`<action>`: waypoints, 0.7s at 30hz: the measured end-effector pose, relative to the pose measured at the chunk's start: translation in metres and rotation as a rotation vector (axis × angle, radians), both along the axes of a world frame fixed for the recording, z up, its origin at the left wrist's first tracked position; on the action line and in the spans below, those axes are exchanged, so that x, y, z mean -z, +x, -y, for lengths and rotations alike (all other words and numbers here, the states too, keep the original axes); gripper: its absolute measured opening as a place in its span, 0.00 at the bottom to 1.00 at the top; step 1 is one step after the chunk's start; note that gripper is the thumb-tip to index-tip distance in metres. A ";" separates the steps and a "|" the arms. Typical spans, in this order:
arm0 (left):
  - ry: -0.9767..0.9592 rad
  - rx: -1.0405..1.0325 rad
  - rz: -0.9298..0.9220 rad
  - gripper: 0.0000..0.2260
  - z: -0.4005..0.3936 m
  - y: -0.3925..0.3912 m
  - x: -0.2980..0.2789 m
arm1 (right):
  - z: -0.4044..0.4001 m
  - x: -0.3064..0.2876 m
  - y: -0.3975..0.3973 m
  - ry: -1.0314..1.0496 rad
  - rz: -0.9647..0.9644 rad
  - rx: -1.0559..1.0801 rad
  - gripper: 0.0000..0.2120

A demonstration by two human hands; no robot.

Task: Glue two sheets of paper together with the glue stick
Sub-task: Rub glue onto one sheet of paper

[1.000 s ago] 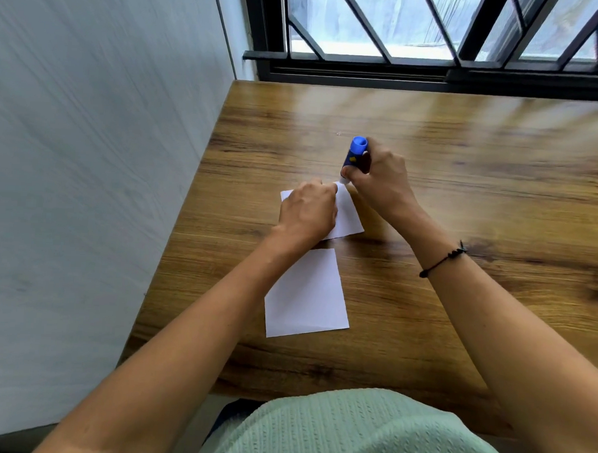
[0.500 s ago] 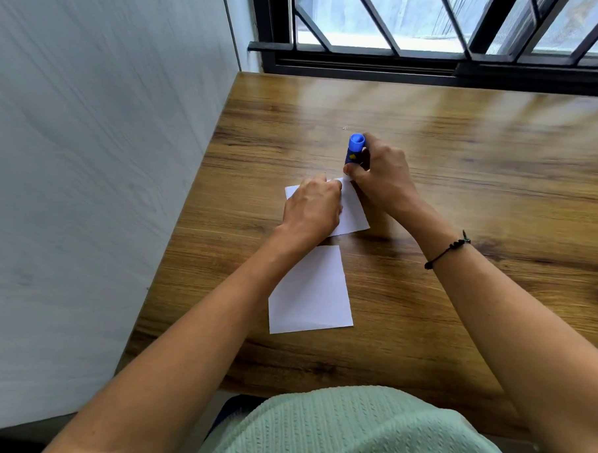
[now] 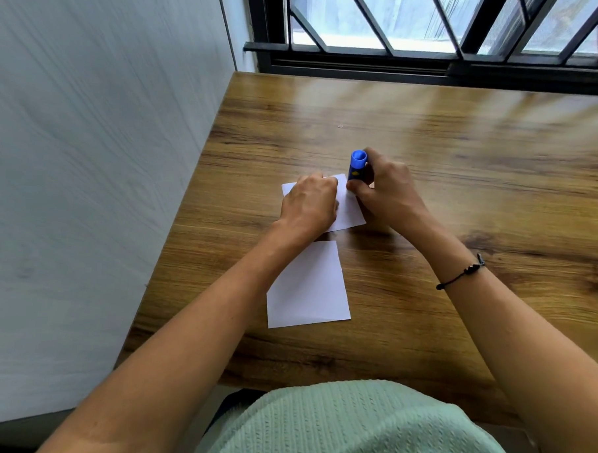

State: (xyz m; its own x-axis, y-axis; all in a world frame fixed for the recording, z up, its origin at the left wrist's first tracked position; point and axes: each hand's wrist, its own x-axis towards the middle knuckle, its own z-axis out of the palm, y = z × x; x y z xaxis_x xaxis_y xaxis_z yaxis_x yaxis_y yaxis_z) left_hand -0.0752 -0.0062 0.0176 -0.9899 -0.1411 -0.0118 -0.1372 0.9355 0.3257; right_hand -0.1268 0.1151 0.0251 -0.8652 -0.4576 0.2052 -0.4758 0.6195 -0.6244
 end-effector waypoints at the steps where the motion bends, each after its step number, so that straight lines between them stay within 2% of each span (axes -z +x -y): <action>1: -0.003 0.000 0.001 0.13 0.000 0.000 0.000 | -0.002 0.000 0.003 0.006 -0.003 0.003 0.10; 18: -0.037 0.003 0.010 0.14 -0.002 0.000 -0.001 | -0.037 0.002 0.051 -0.022 0.043 0.009 0.14; 21: -0.047 0.006 0.006 0.14 -0.002 0.002 -0.001 | -0.043 0.004 0.055 -0.145 0.082 0.117 0.18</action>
State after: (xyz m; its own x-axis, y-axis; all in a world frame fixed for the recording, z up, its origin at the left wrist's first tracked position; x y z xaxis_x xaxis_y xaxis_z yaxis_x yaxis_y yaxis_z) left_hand -0.0733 -0.0039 0.0187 -0.9907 -0.1355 -0.0114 -0.1332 0.9505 0.2807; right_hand -0.0719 0.1579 0.0211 -0.9273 -0.3233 0.1885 -0.3495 0.5683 -0.7449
